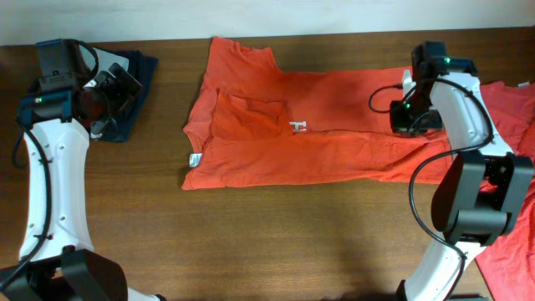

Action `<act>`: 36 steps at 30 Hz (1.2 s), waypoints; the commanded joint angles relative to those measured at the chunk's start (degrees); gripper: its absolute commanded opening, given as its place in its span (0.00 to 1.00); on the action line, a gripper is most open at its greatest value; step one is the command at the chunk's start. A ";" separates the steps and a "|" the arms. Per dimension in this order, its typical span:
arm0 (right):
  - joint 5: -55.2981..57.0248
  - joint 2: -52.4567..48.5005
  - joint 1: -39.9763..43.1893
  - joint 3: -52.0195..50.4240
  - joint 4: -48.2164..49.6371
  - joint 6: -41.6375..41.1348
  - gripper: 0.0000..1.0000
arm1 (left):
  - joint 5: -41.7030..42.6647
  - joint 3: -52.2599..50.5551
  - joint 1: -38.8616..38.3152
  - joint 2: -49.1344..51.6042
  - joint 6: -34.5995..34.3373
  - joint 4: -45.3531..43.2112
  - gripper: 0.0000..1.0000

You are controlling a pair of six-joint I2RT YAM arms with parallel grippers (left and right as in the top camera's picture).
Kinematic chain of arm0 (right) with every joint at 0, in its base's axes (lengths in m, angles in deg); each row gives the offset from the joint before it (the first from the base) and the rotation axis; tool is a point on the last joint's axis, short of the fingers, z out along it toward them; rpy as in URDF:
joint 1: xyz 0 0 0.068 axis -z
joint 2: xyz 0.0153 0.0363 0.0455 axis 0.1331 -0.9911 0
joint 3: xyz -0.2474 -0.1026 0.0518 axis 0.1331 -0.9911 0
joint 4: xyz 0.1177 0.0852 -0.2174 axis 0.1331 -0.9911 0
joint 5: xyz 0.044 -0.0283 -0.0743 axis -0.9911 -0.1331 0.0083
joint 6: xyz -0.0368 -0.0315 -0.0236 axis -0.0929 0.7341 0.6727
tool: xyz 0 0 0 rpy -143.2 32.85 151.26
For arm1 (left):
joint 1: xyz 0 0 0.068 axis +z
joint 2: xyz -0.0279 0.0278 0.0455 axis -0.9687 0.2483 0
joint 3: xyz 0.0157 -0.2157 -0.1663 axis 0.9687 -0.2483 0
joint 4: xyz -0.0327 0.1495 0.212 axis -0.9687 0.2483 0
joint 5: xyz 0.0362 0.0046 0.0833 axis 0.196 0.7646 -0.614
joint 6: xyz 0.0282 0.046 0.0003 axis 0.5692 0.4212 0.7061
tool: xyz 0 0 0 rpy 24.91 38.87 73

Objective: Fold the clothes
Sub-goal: 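Pull the right edge rightward with the right gripper to smooth it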

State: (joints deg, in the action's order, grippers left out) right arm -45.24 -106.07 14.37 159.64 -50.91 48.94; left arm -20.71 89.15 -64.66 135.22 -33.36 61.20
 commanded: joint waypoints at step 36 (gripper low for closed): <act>-1.79 5.14 4.39 -6.16 28.13 -0.81 0.05 | 0.42 1.03 0.17 0.90 -0.35 -0.13 0.99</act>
State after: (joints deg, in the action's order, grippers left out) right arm -47.78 -105.63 16.27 149.28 -20.40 48.20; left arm -20.71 89.15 -64.66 135.22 -33.38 61.20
